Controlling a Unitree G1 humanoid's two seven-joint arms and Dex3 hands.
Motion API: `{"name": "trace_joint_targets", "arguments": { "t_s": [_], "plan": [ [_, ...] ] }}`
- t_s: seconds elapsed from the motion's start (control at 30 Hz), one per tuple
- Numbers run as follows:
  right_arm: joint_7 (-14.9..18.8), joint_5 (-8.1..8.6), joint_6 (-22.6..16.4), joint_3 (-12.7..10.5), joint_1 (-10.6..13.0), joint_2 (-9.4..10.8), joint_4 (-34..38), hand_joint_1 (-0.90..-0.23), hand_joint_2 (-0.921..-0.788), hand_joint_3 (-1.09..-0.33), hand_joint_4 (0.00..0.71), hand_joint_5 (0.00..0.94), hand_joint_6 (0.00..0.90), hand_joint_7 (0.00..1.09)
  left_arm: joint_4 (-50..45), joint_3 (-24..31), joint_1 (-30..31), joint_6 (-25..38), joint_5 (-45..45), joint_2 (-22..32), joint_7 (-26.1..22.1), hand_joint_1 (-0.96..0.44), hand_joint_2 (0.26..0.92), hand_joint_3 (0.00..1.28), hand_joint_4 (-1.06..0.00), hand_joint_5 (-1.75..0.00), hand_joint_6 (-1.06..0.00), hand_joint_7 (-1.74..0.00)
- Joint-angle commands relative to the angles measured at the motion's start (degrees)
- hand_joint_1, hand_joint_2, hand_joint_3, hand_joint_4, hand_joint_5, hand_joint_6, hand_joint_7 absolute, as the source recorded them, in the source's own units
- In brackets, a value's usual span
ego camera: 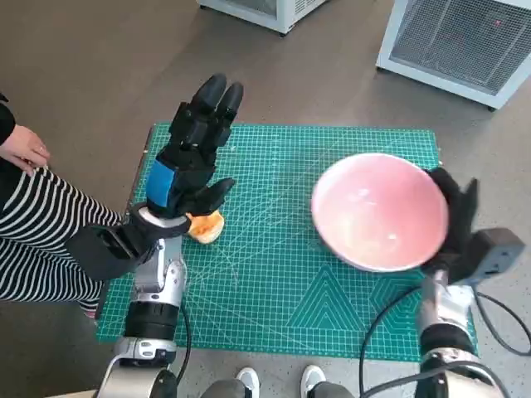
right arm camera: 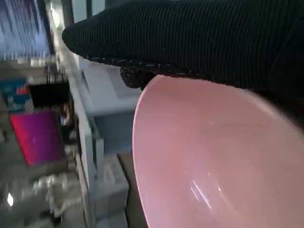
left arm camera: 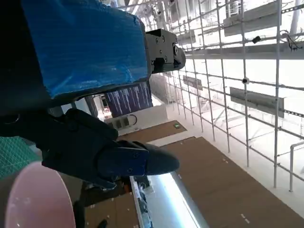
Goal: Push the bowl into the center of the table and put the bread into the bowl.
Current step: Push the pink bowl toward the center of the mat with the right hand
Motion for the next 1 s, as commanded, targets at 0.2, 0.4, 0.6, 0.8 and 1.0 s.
{"name": "trace_joint_targets", "arguments": {
  "t_s": [0.2,0.4,0.6,0.8,1.0],
  "plan": [
    [1.67,-0.47,0.33,0.89,-1.86,2.2,0.26,-0.627,-0.921,-0.82,0.07,0.0,0.08,0.32,-1.31,0.07,1.31,-0.45,0.69,0.66,0.7,-0.62,0.921,0.3,-0.05,-0.04,0.0,-0.34],
    [1.74,-0.39,0.9,1.02,-3.31,3.52,0.46,-0.628,-0.921,-0.839,0.063,0.0,0.067,0.31,-1.89,-0.01,1.85,-0.45,0.82,0.9,0.83,-0.62,0.921,0.3,-0.05,-0.03,0.0,-0.35],
    [1.57,-0.72,1.37,1.47,-4.32,4.71,0.66,-0.619,-0.921,-0.844,0.056,0.0,0.061,0.31,-2.53,0.26,2.26,-0.06,0.51,1.24,0.88,-0.61,0.921,0.3,-0.05,-0.03,0.0,-0.36],
    [1.47,-0.89,1.96,1.88,-5.02,5.5,0.92,-0.616,-0.921,-0.842,0.055,0.001,0.06,0.31,-2.88,0.6,2.62,-0.13,0.44,1.43,1.22,-0.61,0.921,0.3,-0.05,-0.02,0.0,-0.37],
    [1.1,-0.71,2.94,2.02,-5.94,6.33,1.26,-0.628,-0.921,-0.832,0.059,0.003,0.054,0.31,-2.77,0.63,2.81,-0.76,0.76,1.52,1.61,-0.61,0.921,0.3,-0.05,-0.02,0.0,-0.38]
  ]
}}
